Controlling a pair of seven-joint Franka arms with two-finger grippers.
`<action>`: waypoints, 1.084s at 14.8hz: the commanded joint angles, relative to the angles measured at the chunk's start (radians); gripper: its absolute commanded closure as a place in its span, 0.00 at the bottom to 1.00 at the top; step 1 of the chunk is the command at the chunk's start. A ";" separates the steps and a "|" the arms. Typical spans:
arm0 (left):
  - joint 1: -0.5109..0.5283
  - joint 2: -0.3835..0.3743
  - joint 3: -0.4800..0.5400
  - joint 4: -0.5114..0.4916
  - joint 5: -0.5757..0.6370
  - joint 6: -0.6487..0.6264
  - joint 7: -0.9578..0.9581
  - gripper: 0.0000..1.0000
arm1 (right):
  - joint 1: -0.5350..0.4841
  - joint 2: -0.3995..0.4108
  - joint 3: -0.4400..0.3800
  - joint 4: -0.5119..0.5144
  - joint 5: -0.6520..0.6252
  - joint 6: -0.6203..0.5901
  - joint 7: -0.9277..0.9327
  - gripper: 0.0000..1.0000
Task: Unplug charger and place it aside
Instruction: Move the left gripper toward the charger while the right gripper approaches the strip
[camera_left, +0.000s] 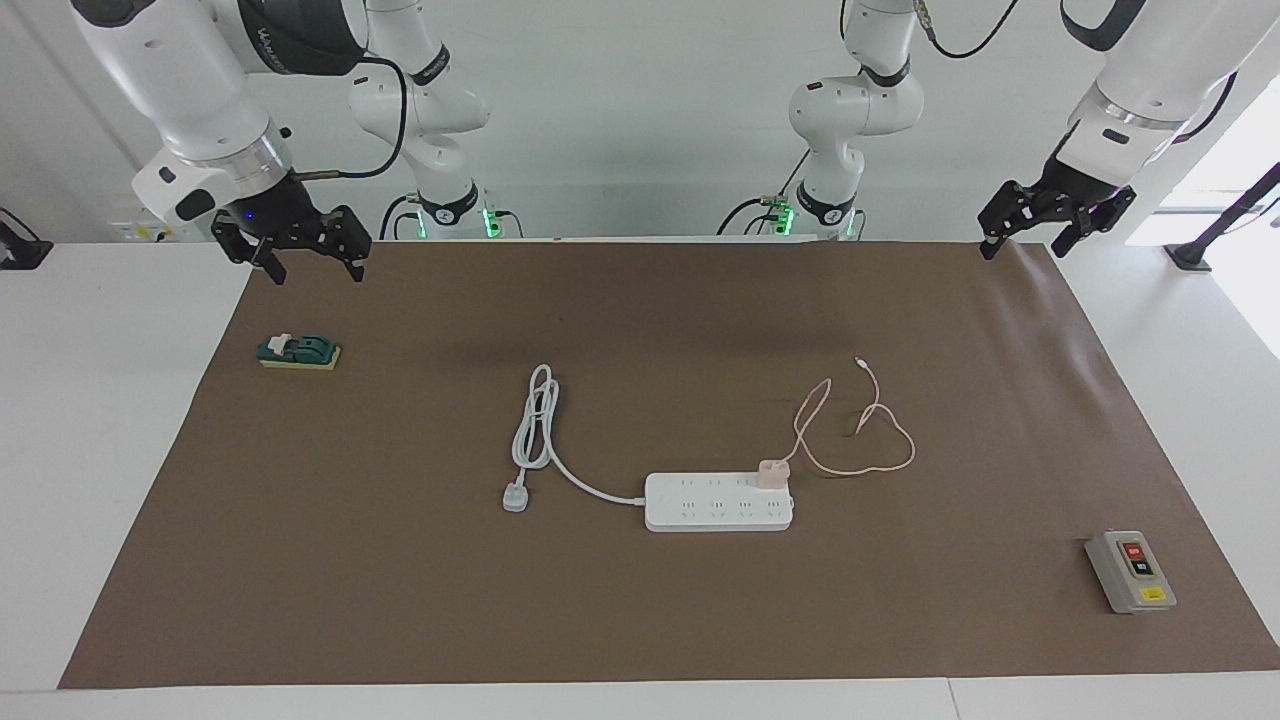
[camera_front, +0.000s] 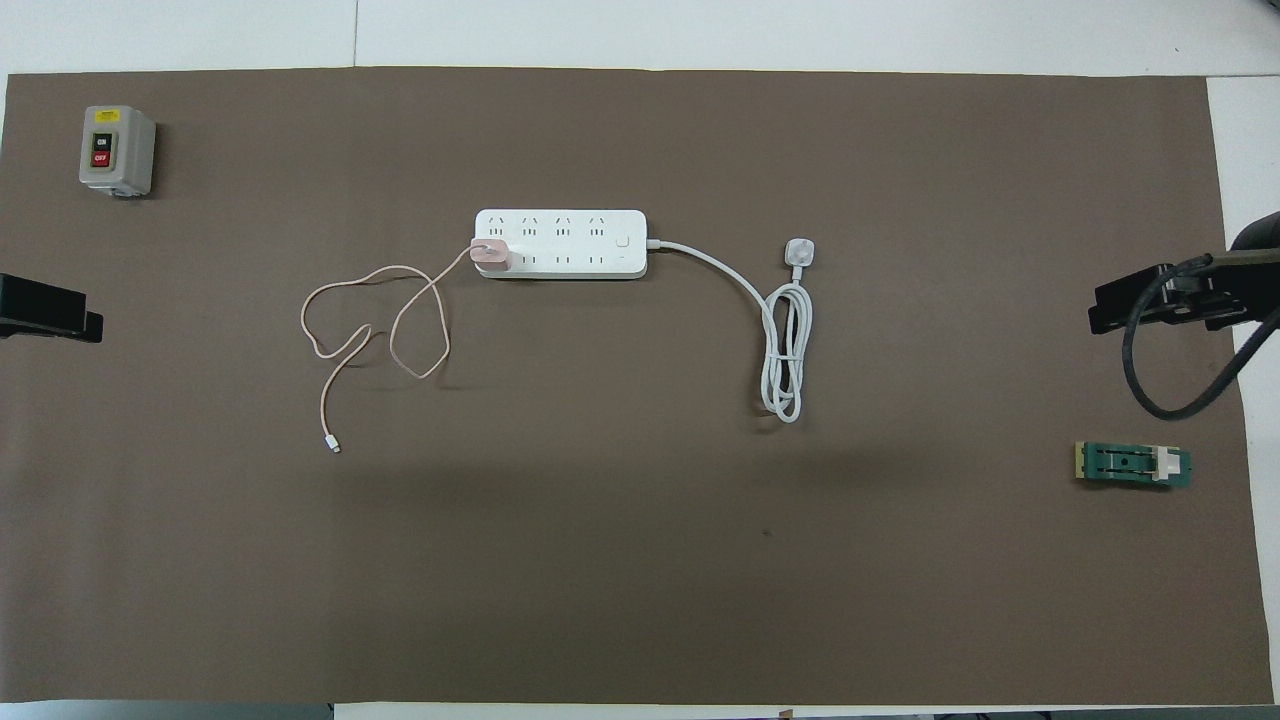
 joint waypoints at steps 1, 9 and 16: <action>-0.019 -0.008 0.002 0.003 0.011 -0.005 -0.023 0.00 | -0.006 -0.003 0.003 0.002 0.015 -0.004 -0.013 0.00; -0.034 -0.001 -0.004 0.008 0.006 0.010 -0.279 0.00 | 0.012 -0.012 0.001 -0.017 0.009 -0.002 -0.007 0.00; -0.108 0.042 -0.023 0.031 0.006 0.076 -0.875 0.00 | 0.012 -0.017 0.000 -0.015 0.066 -0.010 0.142 0.00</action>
